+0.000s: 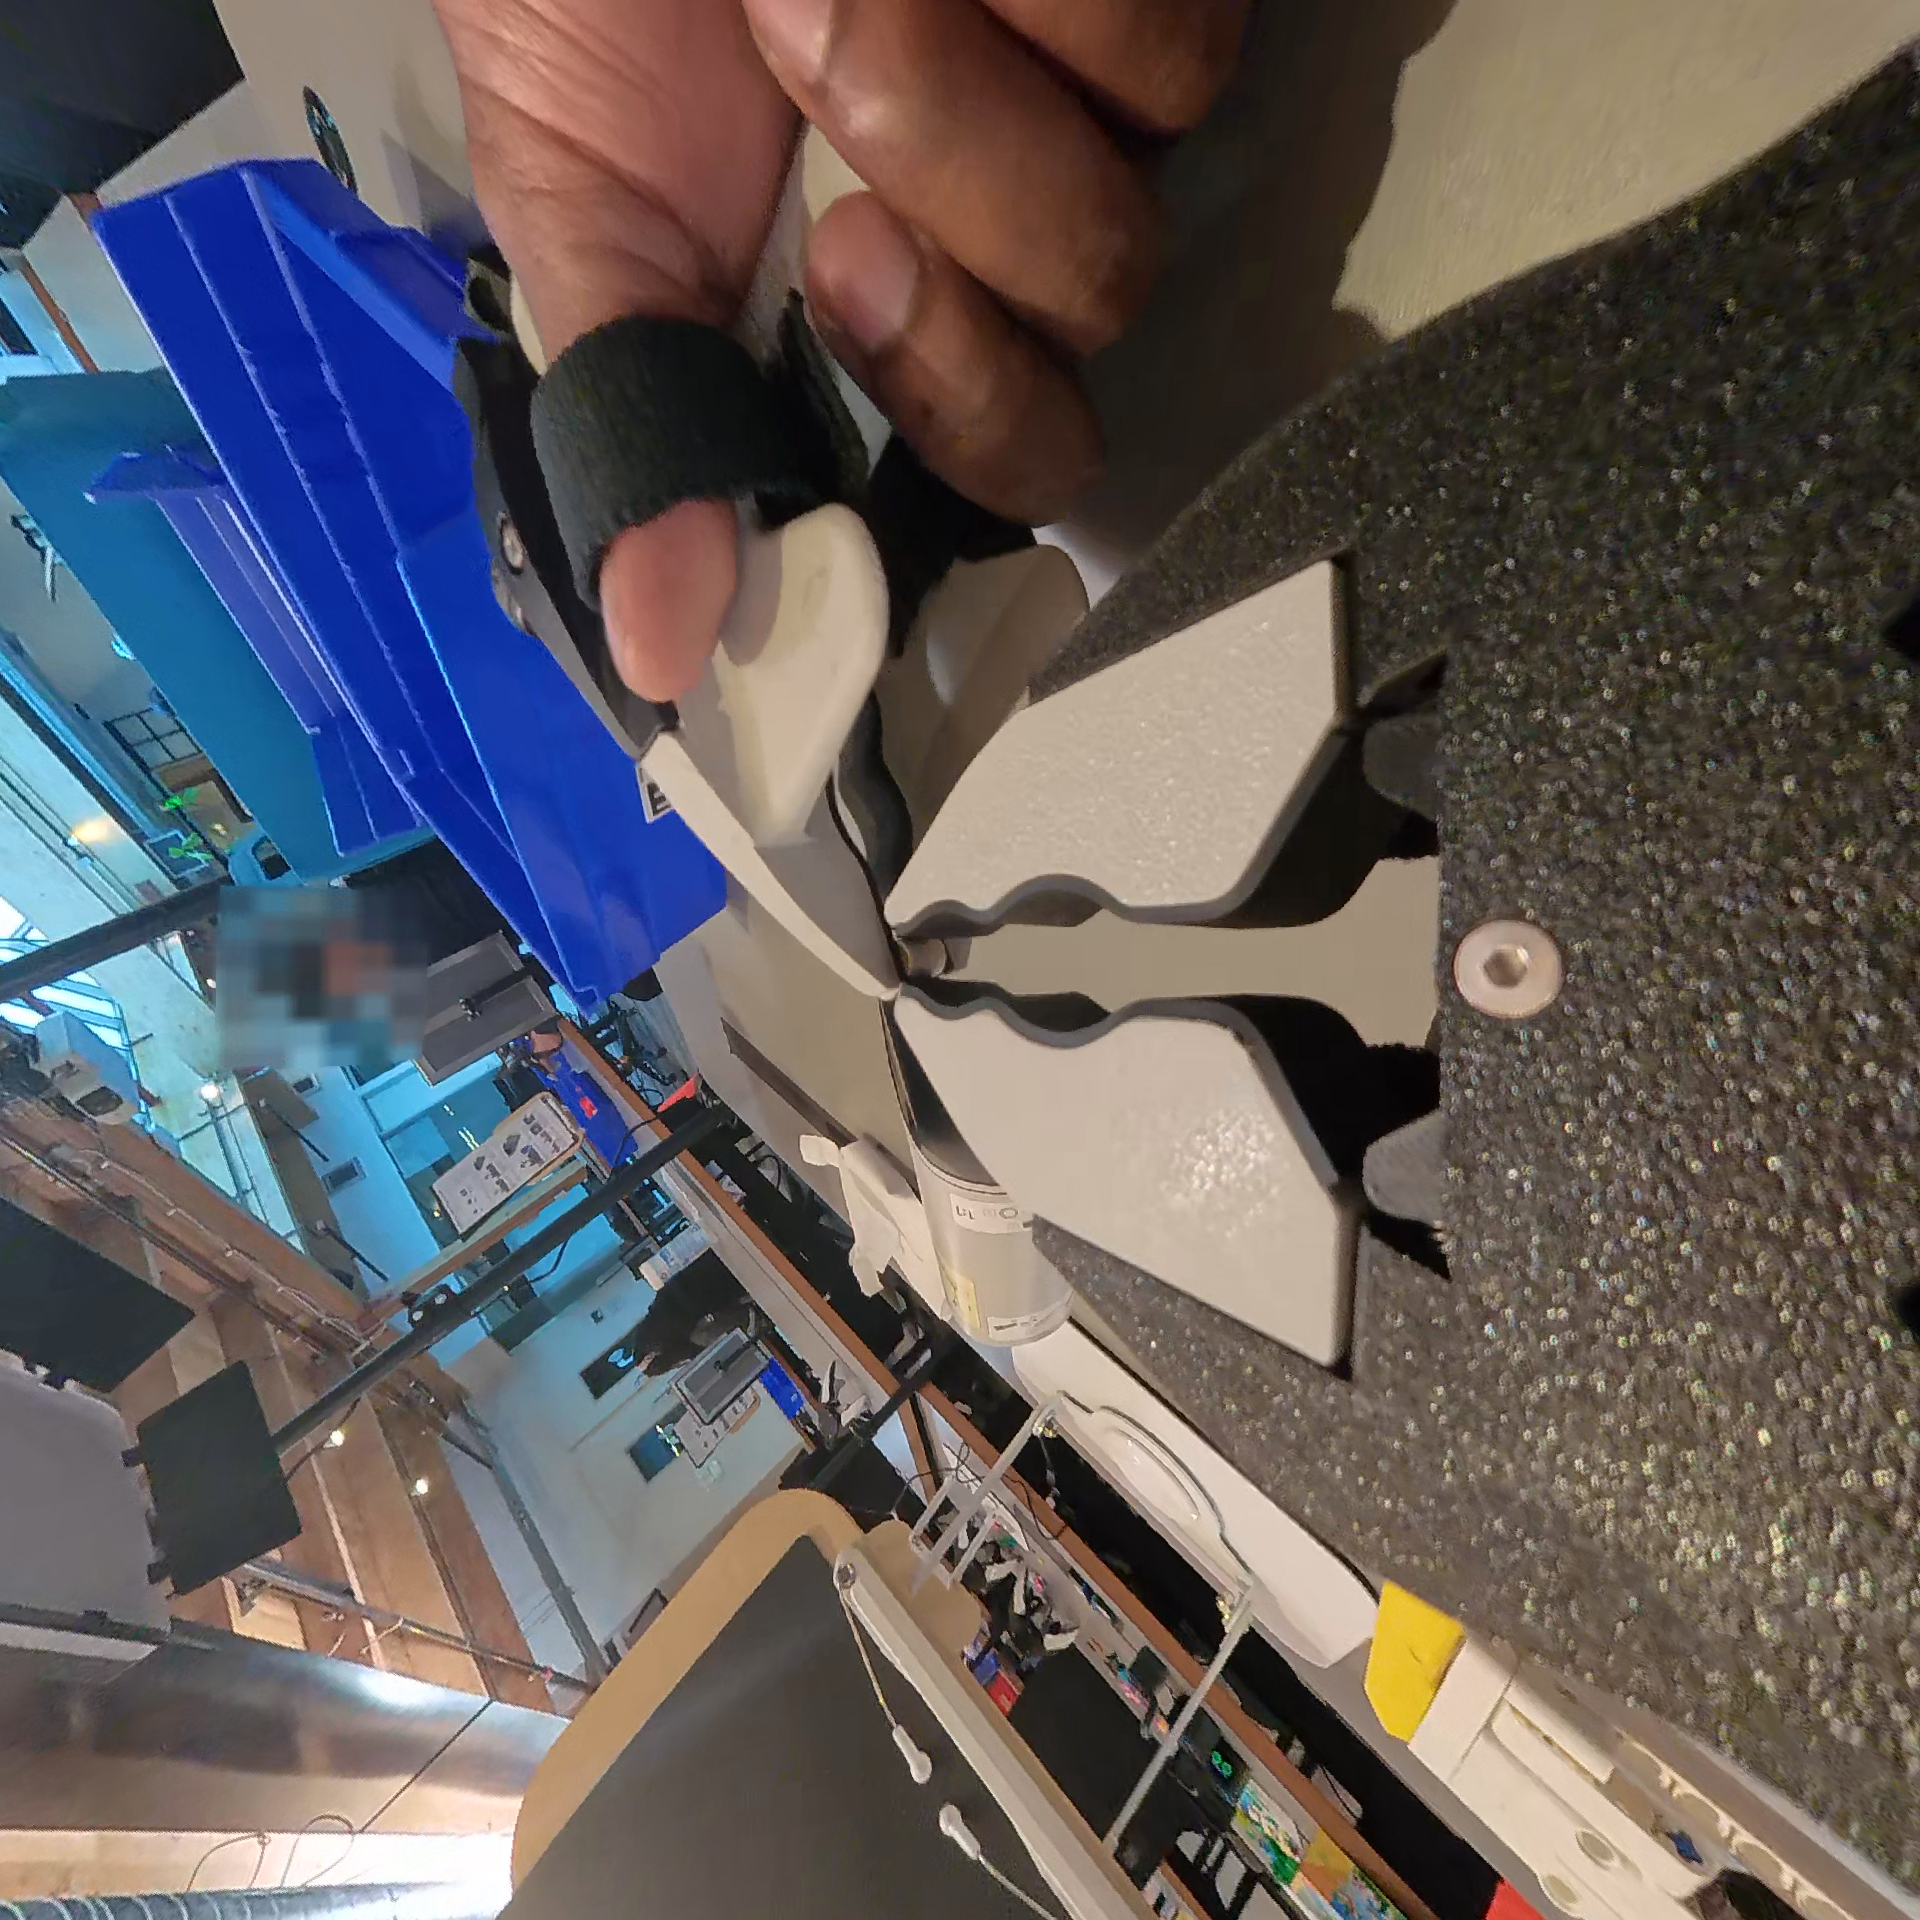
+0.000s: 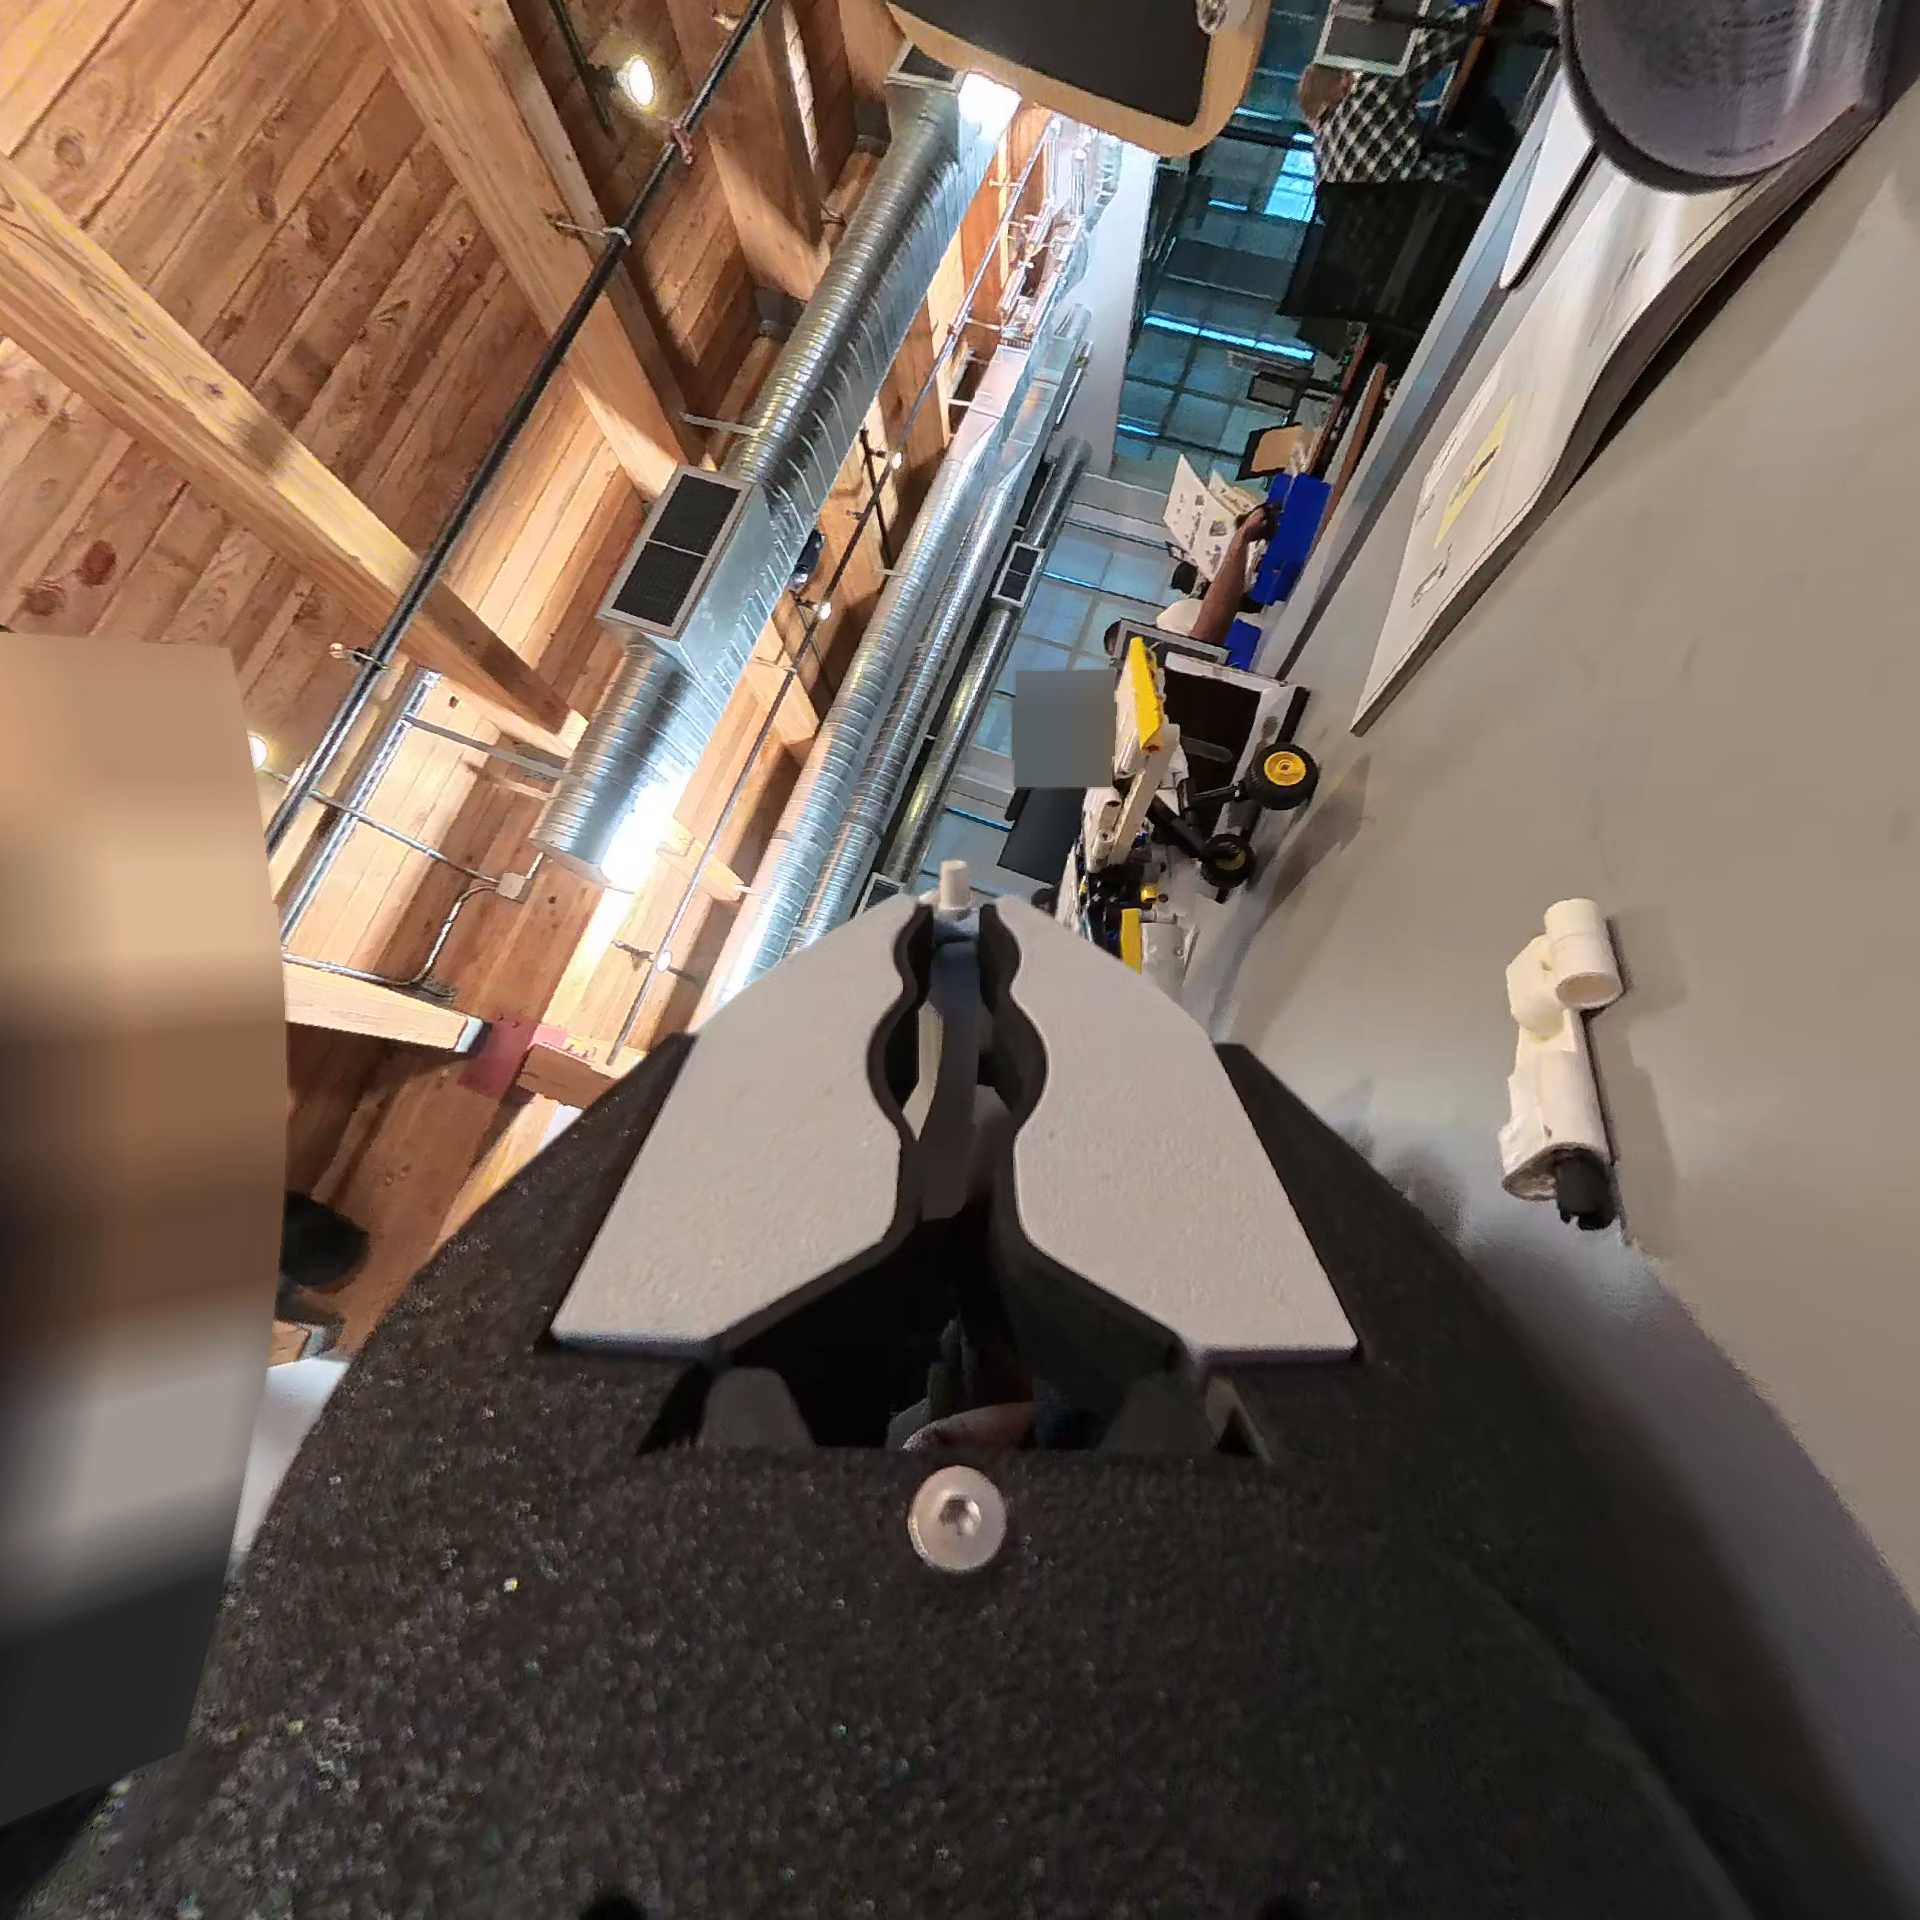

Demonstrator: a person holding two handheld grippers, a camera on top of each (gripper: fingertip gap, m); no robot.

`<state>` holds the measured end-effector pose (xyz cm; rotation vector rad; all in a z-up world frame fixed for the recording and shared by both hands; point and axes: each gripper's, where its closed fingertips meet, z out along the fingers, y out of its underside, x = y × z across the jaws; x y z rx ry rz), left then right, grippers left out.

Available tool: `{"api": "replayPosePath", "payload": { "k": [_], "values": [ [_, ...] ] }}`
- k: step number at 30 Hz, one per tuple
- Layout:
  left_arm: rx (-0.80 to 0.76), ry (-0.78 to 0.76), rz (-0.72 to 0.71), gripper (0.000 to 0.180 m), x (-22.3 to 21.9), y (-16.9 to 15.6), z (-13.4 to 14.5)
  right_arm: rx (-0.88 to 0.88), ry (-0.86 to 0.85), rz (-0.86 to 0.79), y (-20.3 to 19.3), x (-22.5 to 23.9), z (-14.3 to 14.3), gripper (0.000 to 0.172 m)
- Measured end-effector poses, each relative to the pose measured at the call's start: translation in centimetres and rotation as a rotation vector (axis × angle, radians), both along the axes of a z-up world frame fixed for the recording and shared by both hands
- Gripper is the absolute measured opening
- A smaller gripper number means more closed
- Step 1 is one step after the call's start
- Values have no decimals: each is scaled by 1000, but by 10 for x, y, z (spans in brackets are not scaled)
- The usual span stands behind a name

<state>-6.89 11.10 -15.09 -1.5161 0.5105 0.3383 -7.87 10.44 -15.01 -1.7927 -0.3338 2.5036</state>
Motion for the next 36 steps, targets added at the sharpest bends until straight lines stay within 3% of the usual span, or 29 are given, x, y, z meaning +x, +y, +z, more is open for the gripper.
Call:
{"api": "replayPosePath", "payload": {
  "k": [8,16,23,32,36],
  "values": [
    [3,-77,-120,7,2,-9,10,62,10,20,4,11,5,11],
    [-56,-65,-323,7,17,-23,8,652,-162,166,6,15,13,17],
    [-58,73,-358,7,26,-29,0,727,-178,441,-17,22,5,17],
    [-50,205,-381,7,32,-34,-6,744,-180,562,-31,32,-3,6],
    [-35,180,-356,8,29,-31,-3,748,-154,538,-30,32,0,4]
  ]
}}
